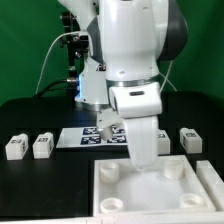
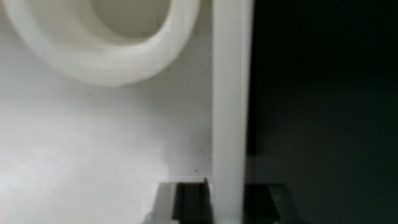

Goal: Assemble one leg

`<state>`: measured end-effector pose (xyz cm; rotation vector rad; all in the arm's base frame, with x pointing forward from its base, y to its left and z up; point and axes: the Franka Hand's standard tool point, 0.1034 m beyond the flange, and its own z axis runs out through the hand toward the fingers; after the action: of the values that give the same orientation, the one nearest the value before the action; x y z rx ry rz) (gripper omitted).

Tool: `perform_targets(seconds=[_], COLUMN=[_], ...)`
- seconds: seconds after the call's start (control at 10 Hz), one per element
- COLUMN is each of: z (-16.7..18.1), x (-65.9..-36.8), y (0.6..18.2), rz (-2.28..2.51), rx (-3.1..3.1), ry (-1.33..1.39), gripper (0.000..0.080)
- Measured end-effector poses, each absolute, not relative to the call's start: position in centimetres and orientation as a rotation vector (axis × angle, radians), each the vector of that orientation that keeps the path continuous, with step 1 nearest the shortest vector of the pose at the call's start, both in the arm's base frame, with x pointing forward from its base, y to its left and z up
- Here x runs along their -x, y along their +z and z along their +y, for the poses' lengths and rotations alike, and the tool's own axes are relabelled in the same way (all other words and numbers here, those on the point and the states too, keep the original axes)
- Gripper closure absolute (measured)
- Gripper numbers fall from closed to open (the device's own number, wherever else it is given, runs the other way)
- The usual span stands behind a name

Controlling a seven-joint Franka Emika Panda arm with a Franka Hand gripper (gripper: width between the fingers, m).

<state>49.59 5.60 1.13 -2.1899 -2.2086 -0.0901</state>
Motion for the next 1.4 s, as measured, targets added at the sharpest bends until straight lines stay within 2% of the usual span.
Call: perform_targets(seconds=[0.3, 0.8, 0.9, 1.0, 1.1, 1.2, 1.3, 1.4], z=[6.84, 6.75, 6.72, 6.69, 6.67, 6.65, 6.63, 6.61], x=[-49.63, -49.63, -49.63, -49.63, -49.64, -49.64, -49.64, -49.64], y=[1.05, 1.03, 1.02, 1.02, 1.02, 1.02, 1.02, 1.02], rz=[-2.196, -2.196, -2.195, -2.195, -2.194, -2.194, -2.194, -2.193], rx=[2.201, 2.219, 2.220, 2.221, 2.221, 2.221, 2.222, 2.222], ry=[-0.084, -0.102, -0.102, -0.102, -0.102, -0.102, -0.102, -0.102], gripper=[0.0739, 0.0739, 0.0561, 0.0426, 0.0426, 0.0232, 0.0176, 0.0176])
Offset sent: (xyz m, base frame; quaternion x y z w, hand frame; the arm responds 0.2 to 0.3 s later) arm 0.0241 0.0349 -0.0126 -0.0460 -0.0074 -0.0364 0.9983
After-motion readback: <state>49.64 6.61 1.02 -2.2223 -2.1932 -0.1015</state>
